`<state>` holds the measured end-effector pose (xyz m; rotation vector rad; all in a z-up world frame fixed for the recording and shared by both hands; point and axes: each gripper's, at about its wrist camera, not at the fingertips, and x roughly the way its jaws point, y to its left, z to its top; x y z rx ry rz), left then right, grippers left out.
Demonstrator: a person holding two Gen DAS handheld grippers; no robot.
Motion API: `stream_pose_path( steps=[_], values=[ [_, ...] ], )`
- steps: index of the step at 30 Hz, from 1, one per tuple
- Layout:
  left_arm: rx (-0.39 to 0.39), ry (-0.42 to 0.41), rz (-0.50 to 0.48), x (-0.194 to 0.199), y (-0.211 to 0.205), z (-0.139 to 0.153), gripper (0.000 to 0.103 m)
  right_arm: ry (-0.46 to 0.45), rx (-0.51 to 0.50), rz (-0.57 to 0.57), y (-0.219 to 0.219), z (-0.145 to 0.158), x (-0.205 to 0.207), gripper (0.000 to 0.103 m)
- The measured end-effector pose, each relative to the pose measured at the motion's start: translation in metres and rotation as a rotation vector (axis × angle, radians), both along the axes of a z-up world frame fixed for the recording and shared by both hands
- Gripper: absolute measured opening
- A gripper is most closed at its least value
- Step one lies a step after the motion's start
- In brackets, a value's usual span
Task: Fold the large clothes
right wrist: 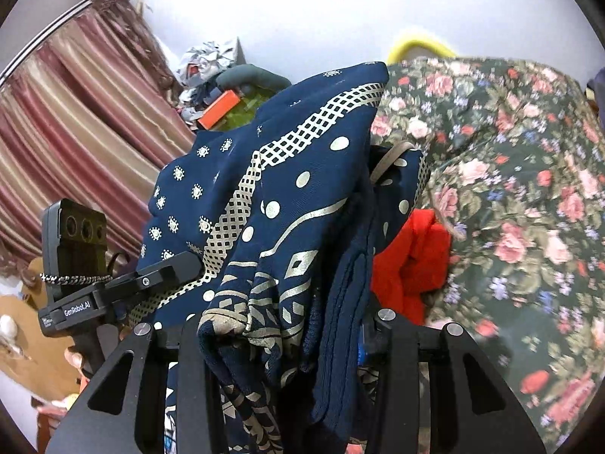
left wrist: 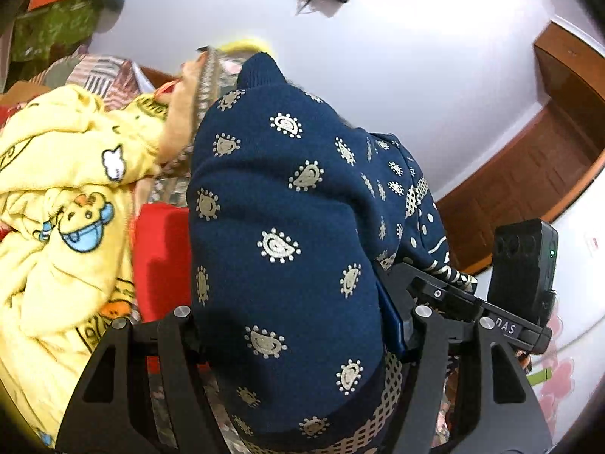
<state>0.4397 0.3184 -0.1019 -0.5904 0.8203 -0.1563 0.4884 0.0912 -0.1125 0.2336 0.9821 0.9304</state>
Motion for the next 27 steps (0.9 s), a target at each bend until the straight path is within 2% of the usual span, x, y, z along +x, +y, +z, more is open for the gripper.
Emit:
stream_pose_path(
  steps=[6, 8, 11, 13, 15, 18, 23, 25, 27],
  values=[
    [0.017, 0.085, 0.033, 0.037, 0.020, -0.054, 0.066, 0.089, -0.045, -0.038, 0.027, -0.050, 0.029, 0.037],
    [0.005, 0.139, 0.045, 0.049, 0.026, -0.084, 0.066, 0.119, -0.064, -0.048, 0.033, -0.069, 0.037, 0.037],
    [0.010, 0.222, 0.052, 0.057, 0.028, -0.123, 0.068, 0.141, -0.122, -0.056, 0.039, -0.097, 0.043, 0.037],
    [0.009, 0.218, 0.041, 0.054, 0.028, -0.135, 0.072, 0.128, -0.180, -0.042, 0.040, -0.116, 0.042, 0.037],
    [0.016, 0.200, 0.034, 0.048, 0.027, -0.134, 0.074, 0.094, -0.182, -0.016, 0.036, -0.122, 0.037, 0.038],
    [0.094, 0.177, 0.036, 0.037, 0.021, -0.124, 0.079, 0.035, -0.205, -0.007, 0.026, -0.118, 0.027, 0.050],
    [0.223, 0.108, 0.054, -0.006, 0.007, -0.099, 0.086, -0.078, -0.321, -0.018, 0.015, -0.102, 0.001, 0.058],
    [0.264, 0.107, 0.042, -0.019, 0.003, -0.097, 0.088, -0.122, -0.381, -0.031, 0.009, -0.097, -0.015, 0.065],
    [0.330, 0.111, 0.030, -0.034, -0.007, -0.096, 0.089, -0.151, -0.423, -0.028, 0.005, -0.098, -0.022, 0.066]
  ],
)
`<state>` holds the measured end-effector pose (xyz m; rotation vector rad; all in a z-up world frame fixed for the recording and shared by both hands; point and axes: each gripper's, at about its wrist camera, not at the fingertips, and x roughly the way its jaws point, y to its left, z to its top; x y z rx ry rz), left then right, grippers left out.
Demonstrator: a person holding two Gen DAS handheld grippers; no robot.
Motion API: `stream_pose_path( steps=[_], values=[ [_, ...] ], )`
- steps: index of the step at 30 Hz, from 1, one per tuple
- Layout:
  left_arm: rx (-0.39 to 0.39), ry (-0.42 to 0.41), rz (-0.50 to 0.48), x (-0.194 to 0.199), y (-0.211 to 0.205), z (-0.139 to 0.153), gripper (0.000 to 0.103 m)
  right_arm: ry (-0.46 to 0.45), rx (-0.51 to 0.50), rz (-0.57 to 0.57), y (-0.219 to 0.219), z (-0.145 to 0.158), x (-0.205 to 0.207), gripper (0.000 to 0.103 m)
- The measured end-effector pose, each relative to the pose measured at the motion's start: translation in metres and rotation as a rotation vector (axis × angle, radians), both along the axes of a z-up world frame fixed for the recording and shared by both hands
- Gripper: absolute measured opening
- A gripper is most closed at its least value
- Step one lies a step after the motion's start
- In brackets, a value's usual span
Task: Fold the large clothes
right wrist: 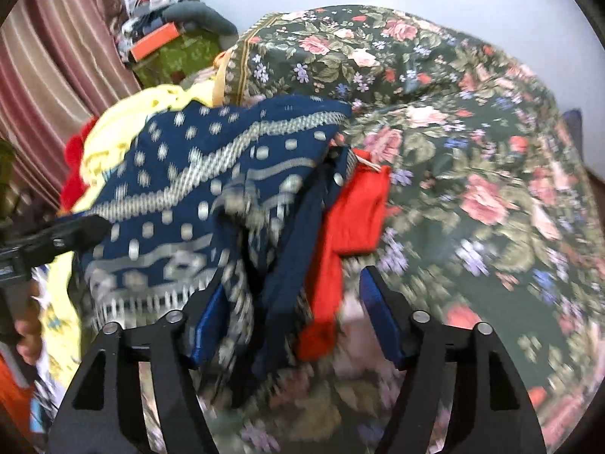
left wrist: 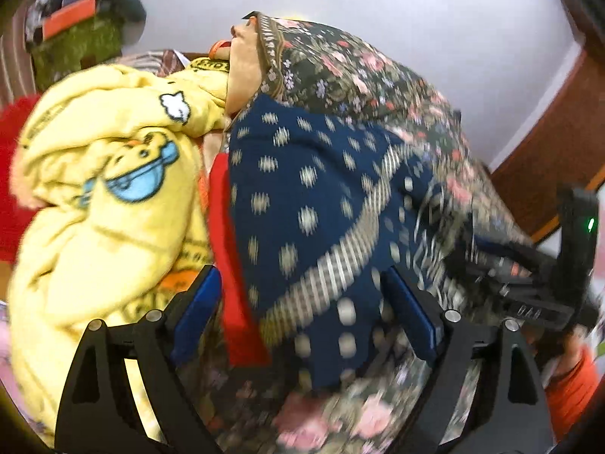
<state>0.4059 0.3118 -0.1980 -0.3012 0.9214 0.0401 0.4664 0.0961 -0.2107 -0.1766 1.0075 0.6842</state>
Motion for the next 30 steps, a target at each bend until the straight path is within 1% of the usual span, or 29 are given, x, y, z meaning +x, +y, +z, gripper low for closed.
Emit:
stream_pose_path(
  steps=[4, 5, 6, 8, 9, 12, 13, 15, 16, 17, 18, 22, 25, 27, 29, 30],
  values=[
    [0.131, 0.042, 0.004, -0.023, -0.017, -0.002, 0.089, -0.015, -0.037, 0.008, -0.014, 0.005, -0.022, 0.066],
    [0.178, 0.053, -0.001, -0.030, -0.024, -0.001, 0.089, -0.016, -0.040, 0.006, -0.015, 0.007, -0.025, 0.066],
    [0.201, 0.054, -0.007, -0.035, -0.028, 0.001, 0.089, -0.016, -0.039, 0.007, -0.021, 0.012, -0.032, 0.066],
    [0.257, 0.042, -0.007, -0.051, -0.039, 0.012, 0.089, -0.024, -0.038, 0.004, -0.023, 0.020, -0.039, 0.066],
    [0.272, 0.034, -0.004, -0.058, -0.042, 0.017, 0.089, -0.040, -0.035, 0.002, -0.028, 0.030, -0.046, 0.066],
    [0.298, -0.025, 0.002, -0.082, -0.057, 0.048, 0.089, -0.092, -0.015, 0.012, -0.031, 0.055, -0.063, 0.066],
    [0.302, -0.048, 0.004, -0.089, -0.062, 0.060, 0.089, -0.123, -0.001, 0.018, -0.035, 0.070, -0.073, 0.066],
    [0.319, -0.096, 0.012, -0.102, -0.072, 0.083, 0.089, -0.174, 0.018, 0.023, -0.037, 0.091, -0.087, 0.066],
    [0.331, -0.132, 0.016, -0.112, -0.079, 0.099, 0.089, -0.218, 0.034, 0.027, -0.041, 0.109, -0.100, 0.066],
    [0.343, -0.172, 0.021, -0.122, -0.085, 0.115, 0.089, -0.241, 0.046, 0.031, -0.042, 0.118, -0.107, 0.066],
    [0.348, -0.198, 0.024, -0.128, -0.090, 0.125, 0.089, -0.279, 0.070, 0.036, -0.047, 0.135, -0.121, 0.066],
    [0.349, -0.360, 0.044, -0.173, -0.113, 0.185, 0.089, -0.405, 0.160, 0.037, -0.063, 0.187, -0.166, 0.066],
    [0.345, -0.480, 0.061, -0.210, -0.129, 0.220, 0.089, -0.494, 0.225, 0.034, -0.077, 0.219, -0.200, 0.066],
    [0.365, -0.565, 0.074, -0.237, -0.142, 0.240, 0.089, -0.558, 0.260, 0.030, -0.086, 0.236, -0.223, 0.066],
    [0.387, -0.639, 0.084, -0.261, -0.156, 0.253, 0.089, -0.608, 0.295, 0.025, -0.091, 0.248, -0.240, 0.066],
    [0.391, -0.661, 0.086, -0.269, -0.160, 0.256, 0.089, -0.637, 0.323, 0.022, -0.096, 0.255, -0.254, 0.066]
  ],
)
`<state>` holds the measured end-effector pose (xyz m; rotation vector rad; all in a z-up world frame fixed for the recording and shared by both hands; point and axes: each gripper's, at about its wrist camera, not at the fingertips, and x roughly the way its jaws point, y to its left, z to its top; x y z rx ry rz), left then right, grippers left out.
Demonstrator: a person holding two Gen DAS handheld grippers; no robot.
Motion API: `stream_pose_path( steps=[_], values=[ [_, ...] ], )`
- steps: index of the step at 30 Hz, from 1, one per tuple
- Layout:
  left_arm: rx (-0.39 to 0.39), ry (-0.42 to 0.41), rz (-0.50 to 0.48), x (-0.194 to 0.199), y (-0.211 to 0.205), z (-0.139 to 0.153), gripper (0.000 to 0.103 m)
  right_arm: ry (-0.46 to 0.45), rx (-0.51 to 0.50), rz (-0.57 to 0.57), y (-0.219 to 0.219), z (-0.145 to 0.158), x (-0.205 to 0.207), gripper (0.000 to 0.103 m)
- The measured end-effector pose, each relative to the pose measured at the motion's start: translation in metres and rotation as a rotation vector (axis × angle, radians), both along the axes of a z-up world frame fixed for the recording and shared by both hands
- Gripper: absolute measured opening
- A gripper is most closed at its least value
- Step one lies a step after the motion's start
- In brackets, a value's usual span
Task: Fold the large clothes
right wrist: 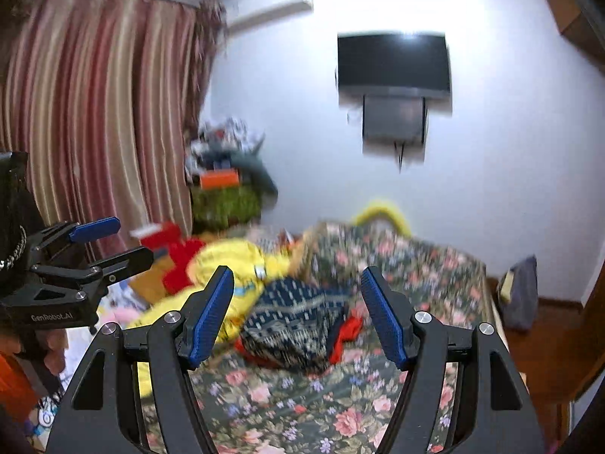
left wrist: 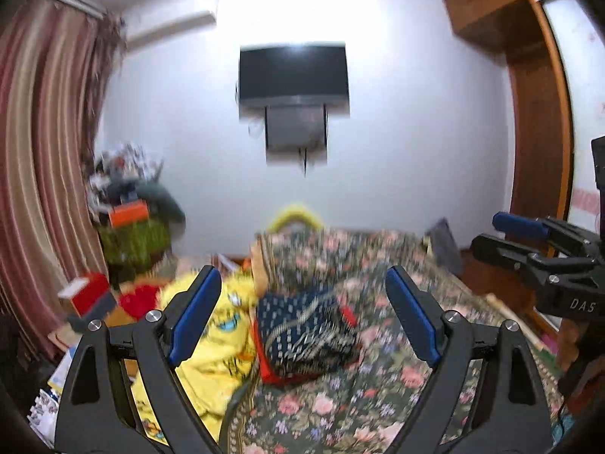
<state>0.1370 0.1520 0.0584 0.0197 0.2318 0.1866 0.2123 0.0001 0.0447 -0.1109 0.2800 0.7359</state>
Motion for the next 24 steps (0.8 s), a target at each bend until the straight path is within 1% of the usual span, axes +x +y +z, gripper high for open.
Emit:
stream_pose_path(
  steps=[1, 5, 9, 12, 14, 16, 17, 20, 21, 22, 24],
  values=[
    [0.007, -0.036, 0.000, -0.014, -0.008, 0.005, 0.089, -0.016, 0.019, 0.002, -0.003, 0.004, -0.008, 0.066],
    [0.028, -0.126, 0.012, -0.049, -0.029, 0.009, 0.089, -0.082, 0.083, 0.006, -0.014, 0.013, -0.044, 0.066],
    [0.014, -0.163, 0.041, -0.069, -0.039, 0.005, 0.089, -0.126, 0.123, -0.023, -0.019, 0.012, -0.068, 0.067],
    [-0.002, -0.173, 0.050, -0.078, -0.040, 0.000, 0.089, -0.133, 0.135, -0.041, -0.019, 0.006, -0.074, 0.073],
    [0.003, -0.175, 0.056, -0.082, -0.043, -0.004, 0.092, -0.142, 0.132, -0.054, -0.017, 0.003, -0.080, 0.075],
    [0.007, -0.175, 0.054, -0.087, -0.046, -0.006, 0.096, -0.150, 0.128, -0.076, -0.020, 0.002, -0.084, 0.085],
    [0.006, -0.176, 0.056, -0.089, -0.047, -0.007, 0.098, -0.152, 0.133, -0.090, -0.021, 0.001, -0.086, 0.087],
    [0.008, -0.177, 0.071, -0.091, -0.050, -0.011, 0.101, -0.147, 0.154, -0.111, -0.025, 0.003, -0.087, 0.096],
    [0.005, -0.176, 0.072, -0.091, -0.050, -0.012, 0.101, -0.142, 0.157, -0.118, -0.026, 0.003, -0.087, 0.101],
    [0.002, -0.176, 0.072, -0.094, -0.051, -0.013, 0.102, -0.142, 0.160, -0.127, -0.027, 0.004, -0.087, 0.103],
    [-0.006, -0.176, 0.073, -0.095, -0.050, -0.015, 0.102, -0.148, 0.160, -0.147, -0.028, 0.006, -0.090, 0.103]
  ],
)
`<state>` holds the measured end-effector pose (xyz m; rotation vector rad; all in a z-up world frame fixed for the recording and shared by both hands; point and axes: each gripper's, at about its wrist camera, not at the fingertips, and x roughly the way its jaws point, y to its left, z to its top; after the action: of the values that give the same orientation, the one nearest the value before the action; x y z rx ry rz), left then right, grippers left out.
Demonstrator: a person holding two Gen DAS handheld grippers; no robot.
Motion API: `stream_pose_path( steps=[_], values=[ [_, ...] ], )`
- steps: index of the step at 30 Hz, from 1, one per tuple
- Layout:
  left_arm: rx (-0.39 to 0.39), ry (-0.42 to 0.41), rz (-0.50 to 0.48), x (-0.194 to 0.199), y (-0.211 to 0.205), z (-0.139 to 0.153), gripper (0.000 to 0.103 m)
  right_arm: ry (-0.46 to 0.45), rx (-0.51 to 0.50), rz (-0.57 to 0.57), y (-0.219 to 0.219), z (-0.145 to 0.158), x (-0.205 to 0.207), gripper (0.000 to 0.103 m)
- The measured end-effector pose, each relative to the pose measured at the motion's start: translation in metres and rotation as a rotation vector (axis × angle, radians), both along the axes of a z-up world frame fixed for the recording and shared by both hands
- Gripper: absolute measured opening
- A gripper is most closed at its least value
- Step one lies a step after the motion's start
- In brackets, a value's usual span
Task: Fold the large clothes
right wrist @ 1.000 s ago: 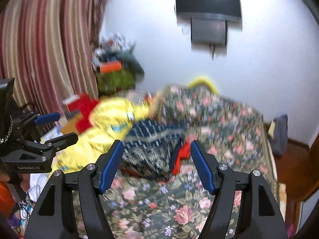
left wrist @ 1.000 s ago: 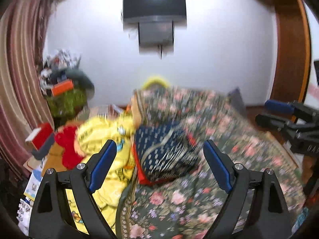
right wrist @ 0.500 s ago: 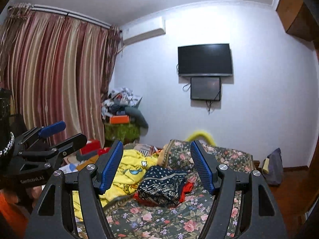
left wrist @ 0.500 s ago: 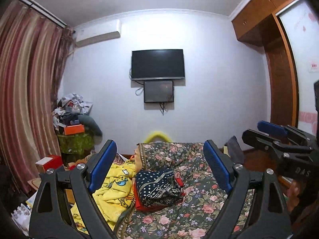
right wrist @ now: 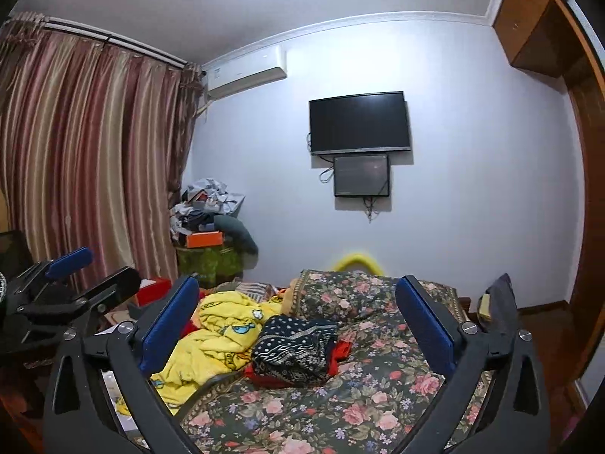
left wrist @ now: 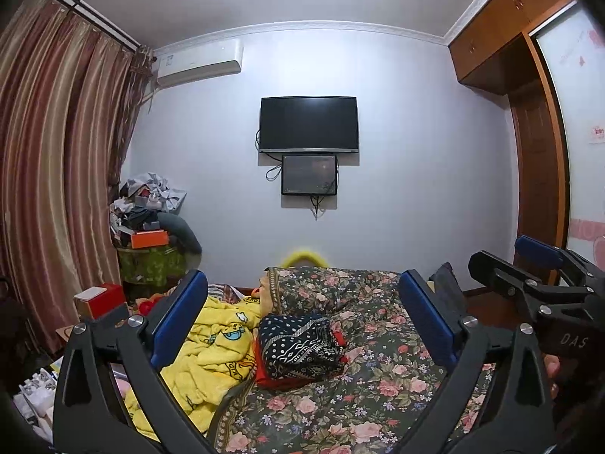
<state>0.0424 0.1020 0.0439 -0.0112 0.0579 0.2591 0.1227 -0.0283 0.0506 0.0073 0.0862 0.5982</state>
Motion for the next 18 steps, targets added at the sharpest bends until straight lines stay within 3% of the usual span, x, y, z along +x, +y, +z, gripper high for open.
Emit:
stream_pose_path(
  steps=[18],
  values=[
    [-0.027, 0.019, 0.010, 0.005, 0.006, -0.009, 0.102, 0.006, -0.027, -0.006, -0.003, -0.011, -0.011, 0.103]
  ],
)
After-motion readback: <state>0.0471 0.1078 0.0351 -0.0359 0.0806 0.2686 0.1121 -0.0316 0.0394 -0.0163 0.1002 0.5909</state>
